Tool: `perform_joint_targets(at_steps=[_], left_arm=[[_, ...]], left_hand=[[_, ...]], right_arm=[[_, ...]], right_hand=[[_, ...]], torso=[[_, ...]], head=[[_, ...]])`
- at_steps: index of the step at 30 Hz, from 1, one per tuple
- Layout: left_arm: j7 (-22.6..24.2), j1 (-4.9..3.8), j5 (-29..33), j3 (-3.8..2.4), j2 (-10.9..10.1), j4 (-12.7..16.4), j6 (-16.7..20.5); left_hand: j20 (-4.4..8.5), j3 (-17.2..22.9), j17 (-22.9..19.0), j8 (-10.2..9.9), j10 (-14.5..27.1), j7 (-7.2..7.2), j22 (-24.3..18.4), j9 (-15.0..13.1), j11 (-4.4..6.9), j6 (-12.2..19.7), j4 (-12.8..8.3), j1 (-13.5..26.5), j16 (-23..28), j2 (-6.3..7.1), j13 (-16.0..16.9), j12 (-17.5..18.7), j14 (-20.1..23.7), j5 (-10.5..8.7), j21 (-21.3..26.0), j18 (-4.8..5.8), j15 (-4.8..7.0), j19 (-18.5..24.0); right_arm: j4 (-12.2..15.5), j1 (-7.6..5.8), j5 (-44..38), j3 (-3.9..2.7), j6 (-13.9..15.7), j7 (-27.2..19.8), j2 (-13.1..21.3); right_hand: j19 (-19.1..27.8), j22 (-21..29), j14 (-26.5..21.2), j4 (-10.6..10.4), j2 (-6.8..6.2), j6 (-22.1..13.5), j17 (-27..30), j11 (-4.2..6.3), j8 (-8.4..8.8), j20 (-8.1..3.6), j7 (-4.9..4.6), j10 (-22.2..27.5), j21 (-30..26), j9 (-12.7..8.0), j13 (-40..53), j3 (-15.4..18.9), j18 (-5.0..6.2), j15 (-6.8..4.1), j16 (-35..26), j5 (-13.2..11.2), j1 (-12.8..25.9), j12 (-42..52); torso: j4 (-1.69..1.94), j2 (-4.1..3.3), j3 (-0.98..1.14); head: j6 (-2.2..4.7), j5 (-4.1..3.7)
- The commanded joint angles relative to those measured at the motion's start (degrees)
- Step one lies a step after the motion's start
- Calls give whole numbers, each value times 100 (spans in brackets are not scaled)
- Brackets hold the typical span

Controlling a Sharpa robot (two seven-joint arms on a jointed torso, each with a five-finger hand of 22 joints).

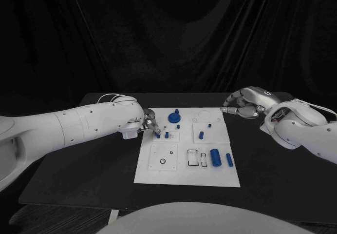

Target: Assemble the parts on the task board

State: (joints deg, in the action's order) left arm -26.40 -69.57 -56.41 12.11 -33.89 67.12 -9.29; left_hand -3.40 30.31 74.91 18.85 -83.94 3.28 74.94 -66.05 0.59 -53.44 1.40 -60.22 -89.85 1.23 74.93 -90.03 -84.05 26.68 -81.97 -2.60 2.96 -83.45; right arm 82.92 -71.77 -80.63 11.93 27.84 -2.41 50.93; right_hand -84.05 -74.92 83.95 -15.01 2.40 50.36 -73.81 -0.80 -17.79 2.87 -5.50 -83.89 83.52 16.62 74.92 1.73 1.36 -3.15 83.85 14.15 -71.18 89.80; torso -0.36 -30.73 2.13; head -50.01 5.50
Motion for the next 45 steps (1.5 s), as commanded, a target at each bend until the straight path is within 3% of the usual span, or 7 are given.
perform_joint_targets(at_steps=[1, 20, 22, 27, 29, 34, 45], left_arm=[[37, 23, 8, 6, -4, 24, -8], [57, 31, 8, 6, 33, -35, 3], [53, 32, 8, 6, 41, -44, -7], [32, 35, 8, 6, 58, -58, -46], [14, 37, 8, 6, 63, -63, -74], [-25, 40, 8, 6, 69, -69, -127], [-5, 43, 8, 6, 73, -77, -138]], left_hand=[[23, 207, 1509, -15, -606, -26, 1192, 4, 32, -7, -174, 9, -15, -59, 1507, 3, -595, 27, 22, 25, 34, 17], [21, 202, 1509, -32, -606, -19, 1183, 11, 28, 3, -176, 10, -15, -58, 1507, 3, -595, -5, 48, 18, 32, 38], [10, 120, 1509, -107, -606, -17, 1176, 57, 19, 15, -122, 47, -15, -82, 1507, 3, -595, -407, 70, 14, 22, 52], [-4, -159, 1509, -264, -606, -12, 1169, 184, 7, -29, 28, 117, -15, -115, 1507, 3, -595, -986, 98, 9, 9, 67], [-14, -380, 1509, -346, -606, 4, 1165, 249, -8, -48, 164, 204, -15, -105, 1507, 3, -595, -1463, 115, 6, -2, 76], [-42, -841, 1509, -477, -606, 53, 1161, 333, -50, -55, 426, 359, -15, -82, 1507, 3, -595, -1901, 134, 3, -38, 82], [-63, -1278, 1509, -435, -606, 51, 1162, 265, -60, -136, 643, 471, -15, -104, 1507, 3, -595, -2103, 140, 2, -54, 79]], right_arm=[[-5, 16, -9, -5, 35, 42, -5], [-18, 26, -9, -5, 10, 50, -22], [-14, 26, -9, -5, 12, 51, -18], [-7, 26, -9, -5, 17, 51, -8], [-3, 26, -8, -5, 20, 50, -3], [2, 26, -7, -5, 25, 49, 5], [2, 26, -7, -5, 28, 46, 5]], right_hand=[[-271, -1261, 322, 39, 5, -30, 5, -34, 28, 39, -27, -611, -35, -8, 1508, 1, 50, 26, -33, 25, -34, 20], [-265, -1256, 319, 42, 9, -30, 15, -36, 32, 42, -29, -611, -47, -11, 1508, 1, 53, 29, -39, 30, -39, 20], [-265, -1256, 319, 42, 9, -30, 15, -36, 32, 42, -29, -611, -47, -11, 1508, 1, 53, 29, -39, 30, -39, 20], [-265, -1256, 319, 42, 9, -30, 15, -36, 32, 42, -29, -611, -47, -11, 1508, 1, 53, 29, -39, 30, -39, 20], [-265, -1256, 319, 42, 9, -30, 15, -36, 32, 42, -29, -611, -47, -11, 1508, 1, 53, 29, -39, 30, -39, 20], [-265, -1256, 319, 42, 9, -30, 15, -36, 32, 42, -29, -611, -47, -11, 1508, 1, 53, 29, -39, 30, -39, 20], [-267, -1258, 318, 44, 18, -29, 13, -42, 39, 47, -34, -611, -42, -18, 1508, 4, 51, 34, -41, 36, -43, 20]], torso=[[-1, -1, 0], [-3, 1, -1], [-3, 1, -1], [1, -1, 1], [0, -1, 0], [0, -1, 0], [0, -2, 0]], head=[[1, 3], [1, 20], [1, 17], [1, 2], [1, 0], [1, -8], [1, 2]])
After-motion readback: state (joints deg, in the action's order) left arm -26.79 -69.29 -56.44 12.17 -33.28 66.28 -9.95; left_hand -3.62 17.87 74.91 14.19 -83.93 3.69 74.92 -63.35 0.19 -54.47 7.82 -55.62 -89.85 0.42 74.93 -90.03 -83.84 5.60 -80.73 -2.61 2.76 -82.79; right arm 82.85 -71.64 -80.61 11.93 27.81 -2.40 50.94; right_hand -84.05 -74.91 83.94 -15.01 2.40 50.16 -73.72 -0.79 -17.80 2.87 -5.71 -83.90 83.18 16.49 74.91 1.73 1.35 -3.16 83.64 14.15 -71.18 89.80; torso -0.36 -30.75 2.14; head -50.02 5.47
